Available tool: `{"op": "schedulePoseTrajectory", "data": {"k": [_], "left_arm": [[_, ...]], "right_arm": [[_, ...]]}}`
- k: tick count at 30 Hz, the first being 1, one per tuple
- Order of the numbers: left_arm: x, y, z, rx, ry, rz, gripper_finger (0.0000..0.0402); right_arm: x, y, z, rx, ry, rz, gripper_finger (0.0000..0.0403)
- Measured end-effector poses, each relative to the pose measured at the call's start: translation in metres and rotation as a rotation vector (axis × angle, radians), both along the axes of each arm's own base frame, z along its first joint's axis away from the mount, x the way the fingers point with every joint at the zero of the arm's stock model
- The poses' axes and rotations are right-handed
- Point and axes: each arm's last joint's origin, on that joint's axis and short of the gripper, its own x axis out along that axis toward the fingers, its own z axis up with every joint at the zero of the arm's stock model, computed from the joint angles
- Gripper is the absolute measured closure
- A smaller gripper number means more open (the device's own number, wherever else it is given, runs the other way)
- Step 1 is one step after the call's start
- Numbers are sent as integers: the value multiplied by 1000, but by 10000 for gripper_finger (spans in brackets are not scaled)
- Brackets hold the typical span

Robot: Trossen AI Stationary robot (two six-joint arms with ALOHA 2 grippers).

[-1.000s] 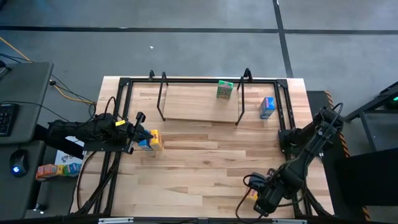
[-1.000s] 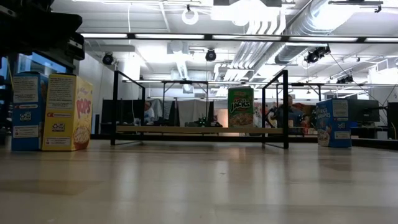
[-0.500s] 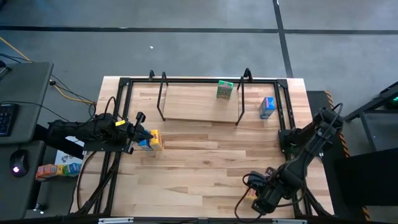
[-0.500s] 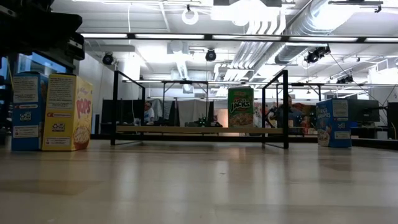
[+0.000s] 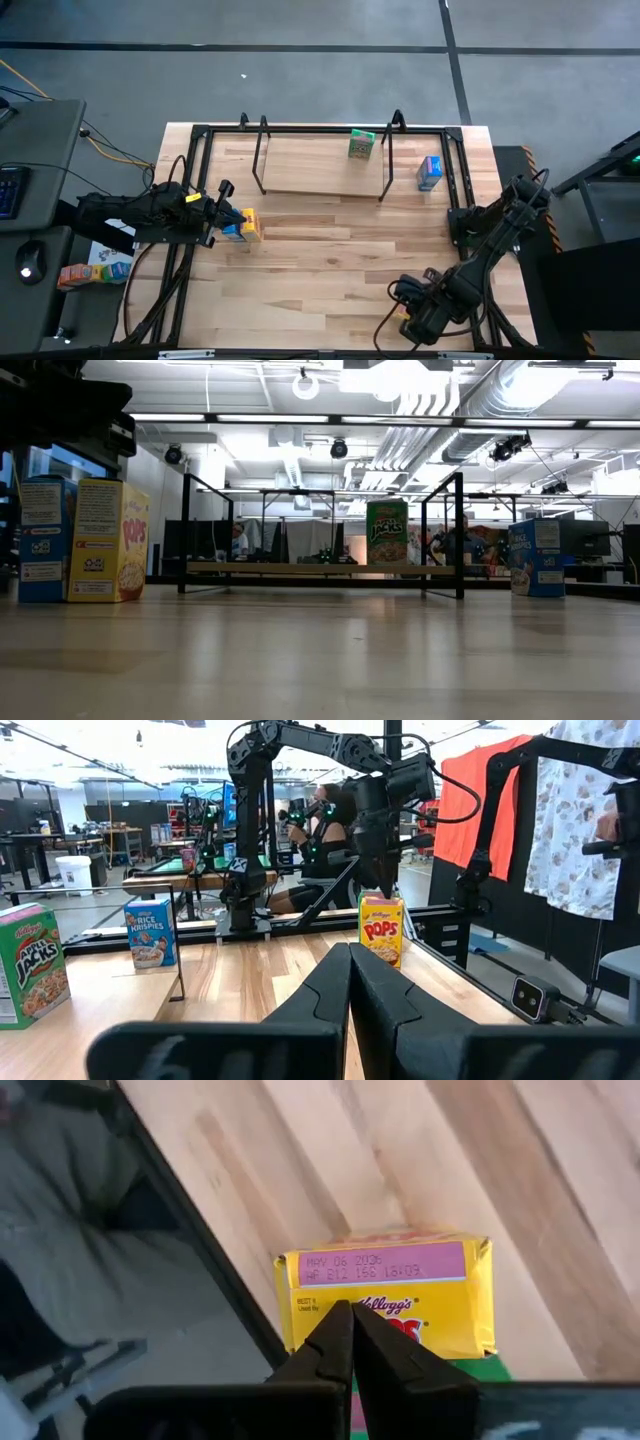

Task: Stack cereal on shelf
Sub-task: Adjust the yellow cereal box

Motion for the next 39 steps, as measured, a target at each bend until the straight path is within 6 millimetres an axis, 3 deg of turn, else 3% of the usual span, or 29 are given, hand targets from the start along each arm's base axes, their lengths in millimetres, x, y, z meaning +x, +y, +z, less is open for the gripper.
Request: {"op": "schedulePoseTrajectory", "data": {"k": [7, 19, 39], "left_arm": [[0, 0, 0, 0, 0, 0, 401], [0, 0, 0, 0, 0, 0, 401], [0, 0, 0, 0, 0, 0, 401]], "right_arm": [[4, -7, -7, -20, -7, -88, 403], [2, -7, -11, -17, 22, -60, 403], [-11, -29, -14, -303, 68, -196, 403]]}}
